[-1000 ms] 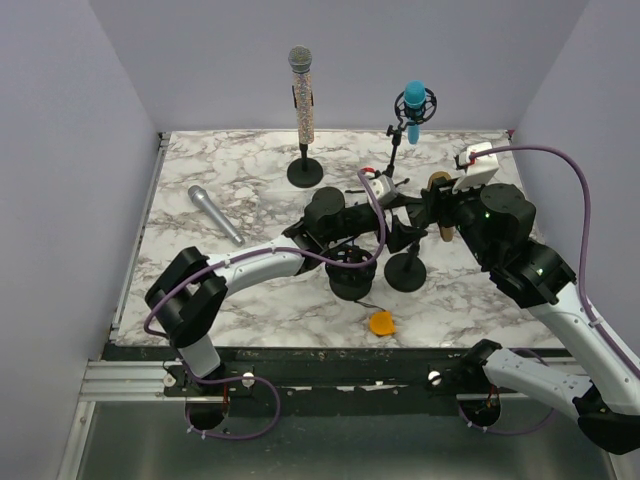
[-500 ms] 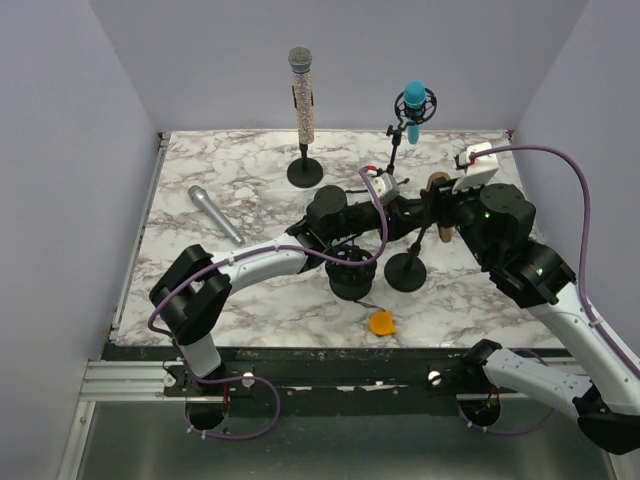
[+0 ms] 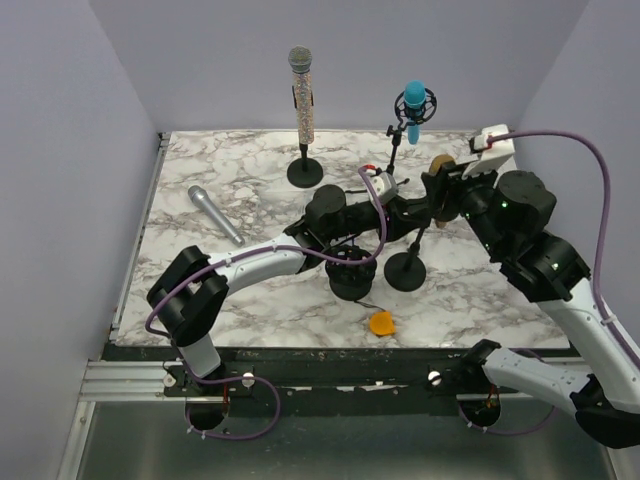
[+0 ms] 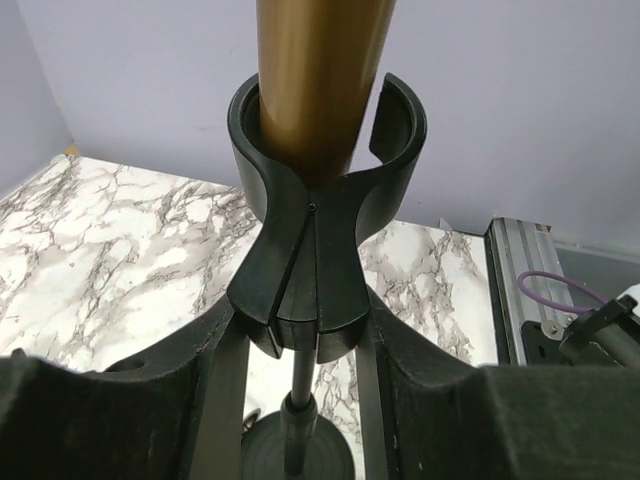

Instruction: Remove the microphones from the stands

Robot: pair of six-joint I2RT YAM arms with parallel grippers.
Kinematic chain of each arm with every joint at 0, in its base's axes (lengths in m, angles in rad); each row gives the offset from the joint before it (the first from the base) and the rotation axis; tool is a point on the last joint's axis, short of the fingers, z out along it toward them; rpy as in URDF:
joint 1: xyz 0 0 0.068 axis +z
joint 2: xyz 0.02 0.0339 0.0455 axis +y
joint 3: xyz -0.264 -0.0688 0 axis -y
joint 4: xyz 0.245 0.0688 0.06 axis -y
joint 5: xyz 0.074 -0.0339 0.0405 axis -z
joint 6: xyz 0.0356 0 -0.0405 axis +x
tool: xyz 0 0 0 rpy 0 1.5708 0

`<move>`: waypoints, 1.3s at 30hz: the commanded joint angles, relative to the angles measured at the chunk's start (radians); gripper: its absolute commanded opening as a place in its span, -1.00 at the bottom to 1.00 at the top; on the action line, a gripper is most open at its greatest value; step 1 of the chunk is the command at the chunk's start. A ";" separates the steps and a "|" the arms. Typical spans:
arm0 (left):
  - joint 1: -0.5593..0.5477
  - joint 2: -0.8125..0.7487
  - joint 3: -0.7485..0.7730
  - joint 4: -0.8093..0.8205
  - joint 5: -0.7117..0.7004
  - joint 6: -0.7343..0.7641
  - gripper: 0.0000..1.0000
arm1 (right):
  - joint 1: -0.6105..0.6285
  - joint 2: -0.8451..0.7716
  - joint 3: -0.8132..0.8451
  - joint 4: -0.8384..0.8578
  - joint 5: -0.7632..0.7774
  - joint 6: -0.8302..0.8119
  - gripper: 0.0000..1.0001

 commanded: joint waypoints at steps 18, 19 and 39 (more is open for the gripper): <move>-0.004 -0.133 0.057 -0.310 -0.073 -0.038 0.96 | 0.004 -0.107 0.367 0.057 -0.015 0.165 -0.99; -0.004 -0.164 0.053 -0.329 -0.084 -0.035 0.97 | 0.004 -0.102 0.377 0.034 -0.035 0.183 -0.99; -0.025 -0.651 -0.033 -0.617 0.049 -0.488 0.83 | 0.004 0.020 0.268 0.024 -0.985 0.553 -0.98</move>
